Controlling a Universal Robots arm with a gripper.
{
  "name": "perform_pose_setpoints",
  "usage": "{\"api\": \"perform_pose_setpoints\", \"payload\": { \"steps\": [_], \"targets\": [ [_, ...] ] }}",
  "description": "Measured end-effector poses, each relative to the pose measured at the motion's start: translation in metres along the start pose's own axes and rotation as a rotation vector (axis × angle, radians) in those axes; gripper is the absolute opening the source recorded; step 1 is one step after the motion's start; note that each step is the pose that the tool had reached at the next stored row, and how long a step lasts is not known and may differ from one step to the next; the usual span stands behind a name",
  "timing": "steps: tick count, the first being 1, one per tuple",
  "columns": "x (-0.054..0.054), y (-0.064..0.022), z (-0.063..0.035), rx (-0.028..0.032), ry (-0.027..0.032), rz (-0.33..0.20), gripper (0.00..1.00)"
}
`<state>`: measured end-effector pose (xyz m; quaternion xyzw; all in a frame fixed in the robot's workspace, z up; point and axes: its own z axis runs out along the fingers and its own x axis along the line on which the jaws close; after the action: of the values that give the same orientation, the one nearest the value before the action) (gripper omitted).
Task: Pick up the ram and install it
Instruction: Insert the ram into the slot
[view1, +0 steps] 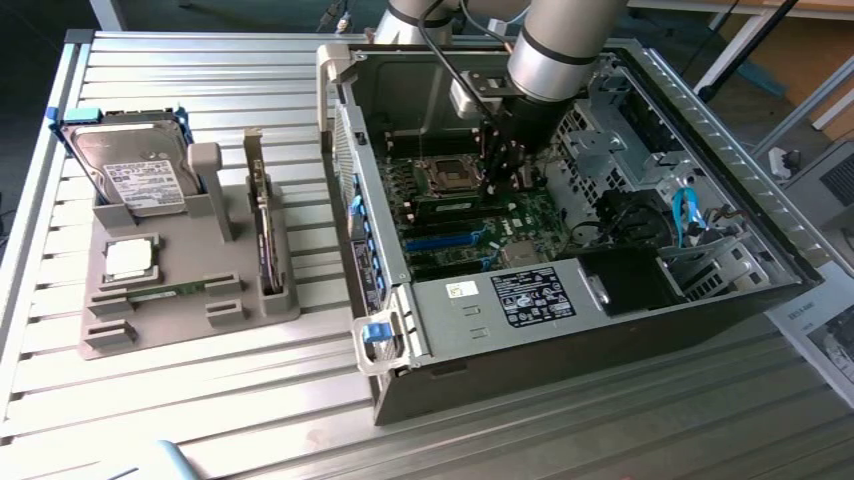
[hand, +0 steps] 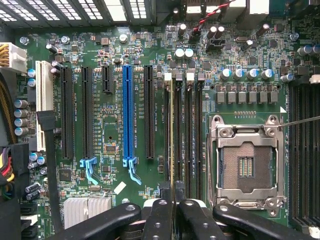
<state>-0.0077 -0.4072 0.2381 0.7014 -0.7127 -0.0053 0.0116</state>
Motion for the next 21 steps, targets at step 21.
{"api": "perform_pose_setpoints", "payload": {
  "steps": [21],
  "targets": [
    [0.0003, -0.0003, -0.0025, 0.0001, 0.0003, -0.011, 0.12]
  ]
}}
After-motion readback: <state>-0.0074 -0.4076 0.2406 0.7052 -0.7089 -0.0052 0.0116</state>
